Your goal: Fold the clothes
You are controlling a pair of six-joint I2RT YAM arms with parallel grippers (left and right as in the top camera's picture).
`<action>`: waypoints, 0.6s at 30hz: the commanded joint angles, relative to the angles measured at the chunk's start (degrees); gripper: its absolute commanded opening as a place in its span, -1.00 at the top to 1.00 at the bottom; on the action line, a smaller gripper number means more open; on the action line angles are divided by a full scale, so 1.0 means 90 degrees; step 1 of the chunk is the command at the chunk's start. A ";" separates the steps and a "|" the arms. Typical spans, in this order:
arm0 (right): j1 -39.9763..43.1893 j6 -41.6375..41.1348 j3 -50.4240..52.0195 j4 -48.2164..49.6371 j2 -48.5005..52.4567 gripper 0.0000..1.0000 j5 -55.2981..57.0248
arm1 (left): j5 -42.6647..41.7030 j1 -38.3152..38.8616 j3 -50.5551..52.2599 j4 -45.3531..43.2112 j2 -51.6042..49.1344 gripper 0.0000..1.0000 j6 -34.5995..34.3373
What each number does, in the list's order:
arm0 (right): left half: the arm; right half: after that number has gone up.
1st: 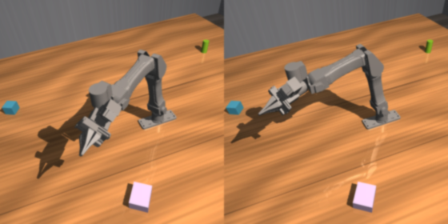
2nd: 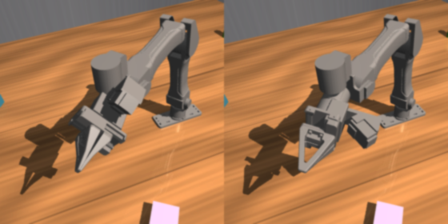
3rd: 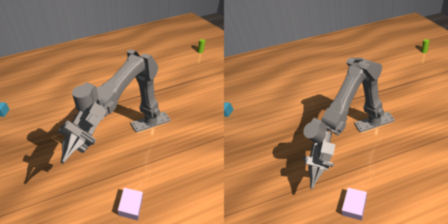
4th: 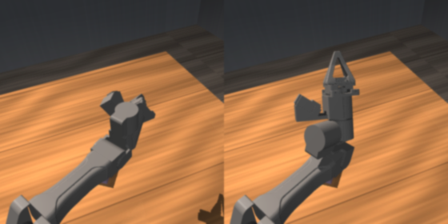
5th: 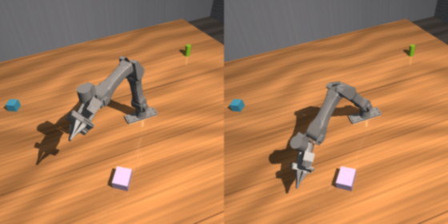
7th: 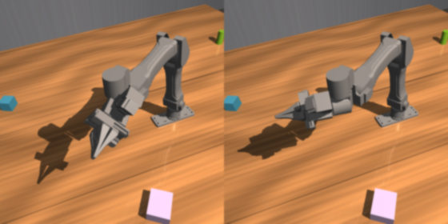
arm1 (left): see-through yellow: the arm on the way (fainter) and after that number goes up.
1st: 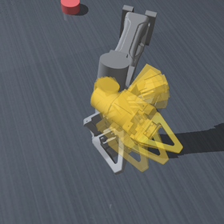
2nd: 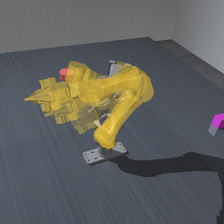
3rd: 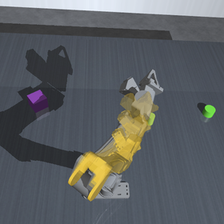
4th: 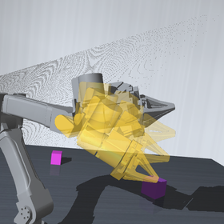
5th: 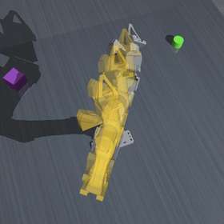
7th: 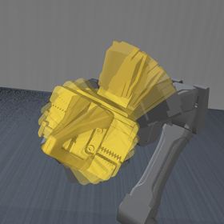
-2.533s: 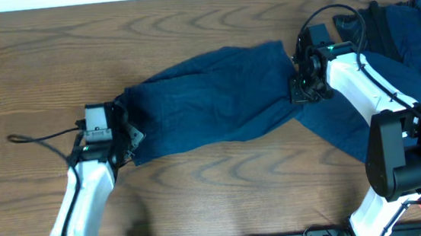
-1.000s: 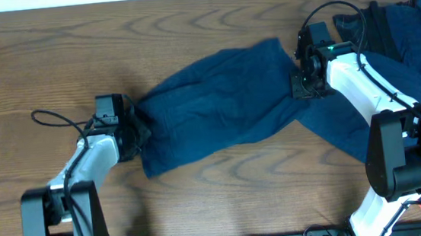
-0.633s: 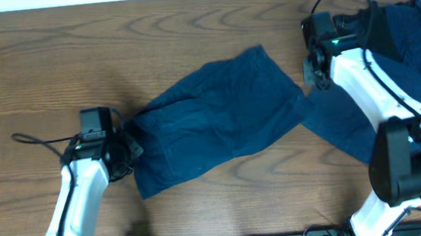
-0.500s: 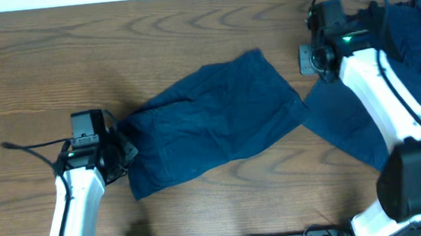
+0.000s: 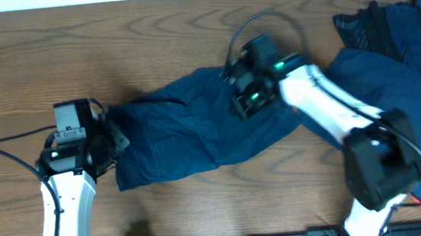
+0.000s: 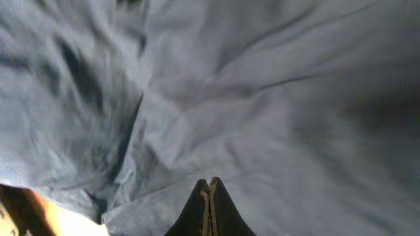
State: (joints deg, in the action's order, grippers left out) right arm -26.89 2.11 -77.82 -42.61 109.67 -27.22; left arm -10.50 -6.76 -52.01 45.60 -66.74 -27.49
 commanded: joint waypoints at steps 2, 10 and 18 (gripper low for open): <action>-0.0583 -0.0228 0.0029 0.0209 0.0525 0.98 -0.0556 | 0.0063 -0.0039 -0.0697 0.0114 0.0092 0.88 0.0126; -0.1761 -0.1171 0.0029 0.1253 0.1443 0.98 -0.1724 | -0.0046 -0.0024 -0.1246 0.0029 0.0092 0.88 0.0124; -0.2582 -0.2399 0.0029 0.2715 0.1581 0.98 -0.1632 | -0.0690 -0.0019 -0.1253 -0.0469 0.0092 0.88 -0.0228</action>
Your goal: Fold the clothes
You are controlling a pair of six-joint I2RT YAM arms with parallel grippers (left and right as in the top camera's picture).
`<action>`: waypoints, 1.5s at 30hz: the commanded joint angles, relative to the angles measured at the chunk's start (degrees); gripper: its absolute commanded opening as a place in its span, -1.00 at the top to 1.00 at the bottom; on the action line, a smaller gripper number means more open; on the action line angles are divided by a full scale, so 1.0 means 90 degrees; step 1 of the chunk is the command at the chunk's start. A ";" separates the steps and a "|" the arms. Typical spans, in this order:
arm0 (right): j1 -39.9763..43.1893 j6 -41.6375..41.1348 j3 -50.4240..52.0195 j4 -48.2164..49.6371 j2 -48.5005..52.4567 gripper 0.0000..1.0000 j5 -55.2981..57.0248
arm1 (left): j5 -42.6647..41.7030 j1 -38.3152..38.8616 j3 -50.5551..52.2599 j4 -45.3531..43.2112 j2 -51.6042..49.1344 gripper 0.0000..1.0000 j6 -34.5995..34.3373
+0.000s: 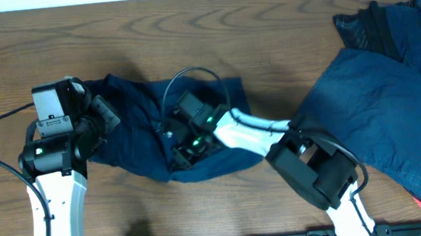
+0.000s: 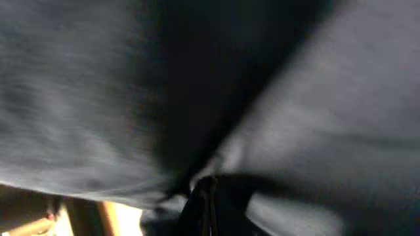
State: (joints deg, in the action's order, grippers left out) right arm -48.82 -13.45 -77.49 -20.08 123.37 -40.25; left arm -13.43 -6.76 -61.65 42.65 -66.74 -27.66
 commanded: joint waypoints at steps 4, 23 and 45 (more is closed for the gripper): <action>-0.0277 -0.0935 -0.0007 0.0525 0.0058 0.98 0.0143 | -0.0962 -0.0019 -0.0182 -0.0447 0.0090 0.88 -0.0622; 0.1243 -0.0350 -0.0015 -0.2188 -0.1297 0.98 0.3135 | -0.1098 0.0046 -0.0177 -0.0228 0.0056 0.88 -0.0549; 0.2579 0.0172 0.1039 -0.2227 -0.1297 0.98 0.4073 | -0.0765 0.0053 -0.0177 -0.0617 0.0056 0.88 -0.0867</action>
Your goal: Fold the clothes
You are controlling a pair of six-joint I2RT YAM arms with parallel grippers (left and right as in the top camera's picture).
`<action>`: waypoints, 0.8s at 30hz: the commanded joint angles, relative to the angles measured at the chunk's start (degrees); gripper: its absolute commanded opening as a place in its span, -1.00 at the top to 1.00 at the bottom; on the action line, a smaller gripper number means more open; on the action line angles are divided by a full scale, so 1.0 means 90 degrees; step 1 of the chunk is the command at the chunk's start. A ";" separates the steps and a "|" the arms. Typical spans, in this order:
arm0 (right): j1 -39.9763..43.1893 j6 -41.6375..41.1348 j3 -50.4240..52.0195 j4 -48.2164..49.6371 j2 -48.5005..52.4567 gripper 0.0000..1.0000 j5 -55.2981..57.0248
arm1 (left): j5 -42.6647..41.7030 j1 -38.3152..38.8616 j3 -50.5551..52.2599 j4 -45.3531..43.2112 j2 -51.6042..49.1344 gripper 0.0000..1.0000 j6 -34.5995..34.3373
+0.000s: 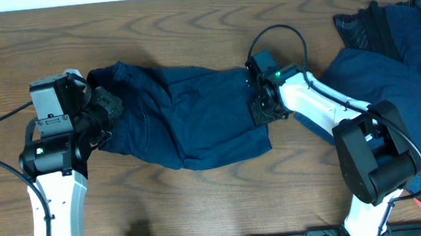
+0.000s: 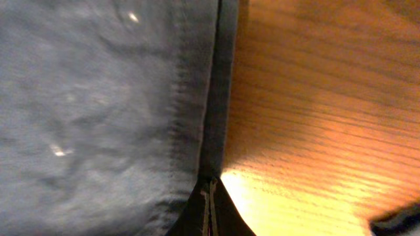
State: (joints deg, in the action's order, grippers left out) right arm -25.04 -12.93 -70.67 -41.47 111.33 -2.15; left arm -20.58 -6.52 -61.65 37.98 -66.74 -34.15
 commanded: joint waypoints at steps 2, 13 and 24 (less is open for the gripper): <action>-0.0119 0.0117 0.0488 0.0347 0.0041 0.98 -0.0347 | 0.0029 0.0066 -0.0177 -0.0117 0.0041 0.88 -0.0282; -0.0685 0.0080 0.0746 0.0704 0.0041 0.98 -0.0651 | 0.0027 0.1090 -0.0177 -0.1020 -0.0731 0.88 -0.1093; -0.0930 0.0090 0.0746 0.0702 0.0041 0.98 -0.0629 | 0.0036 0.2463 -0.0177 -0.1989 -0.1688 0.88 -0.1549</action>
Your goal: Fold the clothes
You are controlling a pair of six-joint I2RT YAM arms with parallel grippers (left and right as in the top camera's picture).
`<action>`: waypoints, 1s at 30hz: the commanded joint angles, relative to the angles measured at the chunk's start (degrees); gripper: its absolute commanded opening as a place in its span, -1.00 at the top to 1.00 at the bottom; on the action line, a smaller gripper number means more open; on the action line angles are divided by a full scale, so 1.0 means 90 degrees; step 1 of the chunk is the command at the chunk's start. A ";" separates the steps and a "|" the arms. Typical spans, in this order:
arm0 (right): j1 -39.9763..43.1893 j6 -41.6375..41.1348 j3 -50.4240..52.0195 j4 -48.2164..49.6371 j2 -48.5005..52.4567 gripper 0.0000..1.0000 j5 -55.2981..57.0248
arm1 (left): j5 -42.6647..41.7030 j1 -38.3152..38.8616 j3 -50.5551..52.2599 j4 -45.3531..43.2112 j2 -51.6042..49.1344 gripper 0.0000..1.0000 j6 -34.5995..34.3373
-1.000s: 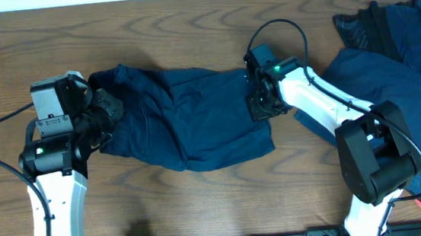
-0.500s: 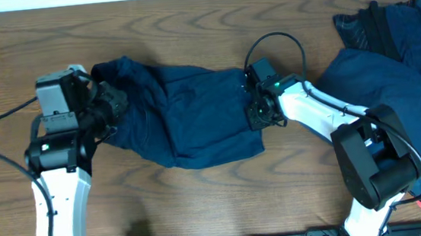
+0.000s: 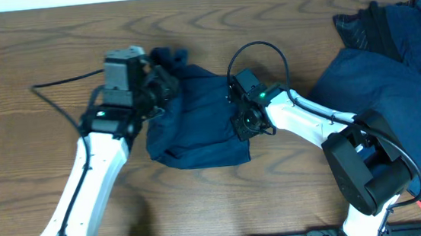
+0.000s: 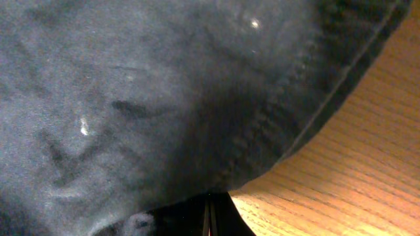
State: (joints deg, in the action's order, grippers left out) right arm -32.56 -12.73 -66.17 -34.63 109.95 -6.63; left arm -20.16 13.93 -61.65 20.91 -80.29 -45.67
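A dark navy garment (image 3: 195, 119) lies bunched in a short heap at the table's middle. My left gripper (image 3: 164, 81) reaches across to its upper left corner, where a wad of the cloth (image 3: 171, 59) bulges beside the fingers; it looks shut on that end. My right gripper (image 3: 242, 120) sits at the heap's right edge. In the right wrist view its fingers (image 4: 210, 219) are pressed together under the stitched hem of the garment (image 4: 308, 105), with bare wood (image 4: 354, 177) to the right.
A big pile of dark blue clothes (image 3: 394, 71) covers the table's right side, with a black piece (image 3: 354, 26) on its upper left. Something pink-red shows at the bottom right corner. The left arm's cable (image 3: 62, 83) trails to the left.
My left gripper has gone from the far left to the right, and the garment's left end has come with it. The cloth is now a short heap. My right gripper has shifted slightly left.
At first the garment lay between both grippers. Then my right gripper was at the left, with the cloth doubled up there. Later the garment was stretched wide between the two. Now its left end sits over the middle.
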 commanded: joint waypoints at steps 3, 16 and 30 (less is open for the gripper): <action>-0.0097 0.0070 0.0245 -0.0085 0.0194 0.98 -0.0129 | -0.0017 0.0420 -0.0177 -0.0182 -0.0461 0.88 -0.0498; -0.0095 0.0073 0.0245 -0.0087 0.0194 0.98 -0.0126 | -0.0012 0.1078 -0.0177 -0.0576 -0.0687 0.88 -0.0848; -0.0095 0.0090 0.0245 -0.0097 0.0194 0.98 -0.0129 | -0.0015 0.1627 -0.0177 -0.0566 -0.0687 0.88 -0.0845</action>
State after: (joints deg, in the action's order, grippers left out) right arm -32.58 -12.71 -66.15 -34.68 109.95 -6.68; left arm -19.44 27.83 -61.65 16.27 -86.76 -52.62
